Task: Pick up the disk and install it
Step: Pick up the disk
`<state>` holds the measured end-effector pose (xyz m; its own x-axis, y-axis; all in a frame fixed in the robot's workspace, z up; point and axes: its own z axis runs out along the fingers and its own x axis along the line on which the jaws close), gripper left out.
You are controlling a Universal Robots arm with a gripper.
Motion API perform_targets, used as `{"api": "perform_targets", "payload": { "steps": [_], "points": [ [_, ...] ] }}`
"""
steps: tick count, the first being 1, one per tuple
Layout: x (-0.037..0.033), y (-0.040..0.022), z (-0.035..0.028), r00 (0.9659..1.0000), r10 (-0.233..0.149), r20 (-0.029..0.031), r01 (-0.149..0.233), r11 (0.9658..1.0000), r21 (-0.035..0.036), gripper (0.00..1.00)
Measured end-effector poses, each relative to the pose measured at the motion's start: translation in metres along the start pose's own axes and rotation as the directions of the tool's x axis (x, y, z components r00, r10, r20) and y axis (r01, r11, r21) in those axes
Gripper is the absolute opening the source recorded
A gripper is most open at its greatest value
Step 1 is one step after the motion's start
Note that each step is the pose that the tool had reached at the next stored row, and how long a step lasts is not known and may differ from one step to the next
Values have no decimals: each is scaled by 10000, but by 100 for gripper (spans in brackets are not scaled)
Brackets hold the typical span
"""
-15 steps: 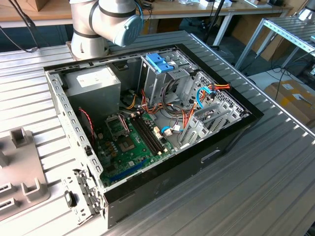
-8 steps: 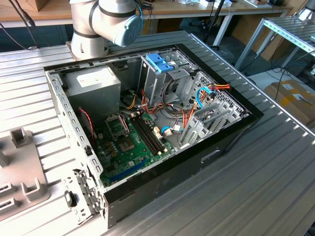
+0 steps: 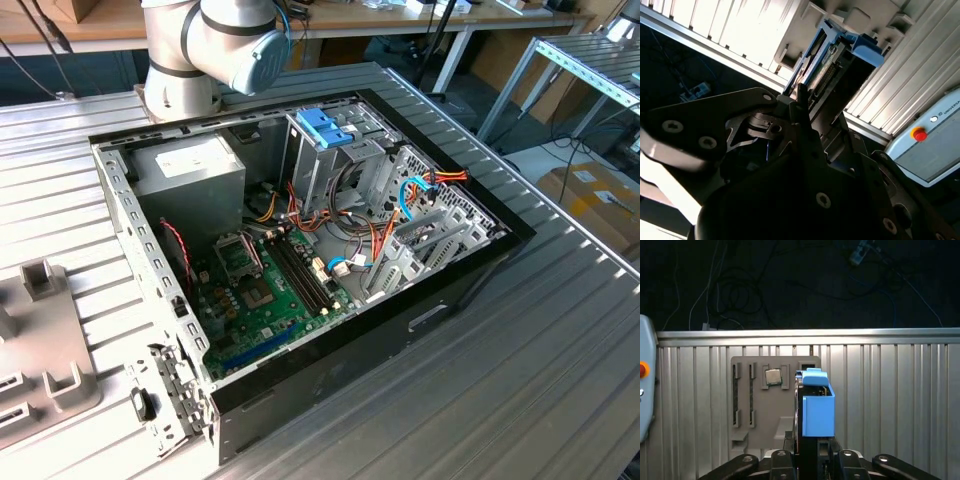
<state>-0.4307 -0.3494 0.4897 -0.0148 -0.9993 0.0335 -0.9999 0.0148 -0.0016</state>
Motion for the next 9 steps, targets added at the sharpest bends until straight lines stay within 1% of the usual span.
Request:
{"api": "perform_targets", "payload": {
  "steps": [9],
  "points": [
    [3,0,-78,10000,0,0,0,10000,0,35]
  ]
}}
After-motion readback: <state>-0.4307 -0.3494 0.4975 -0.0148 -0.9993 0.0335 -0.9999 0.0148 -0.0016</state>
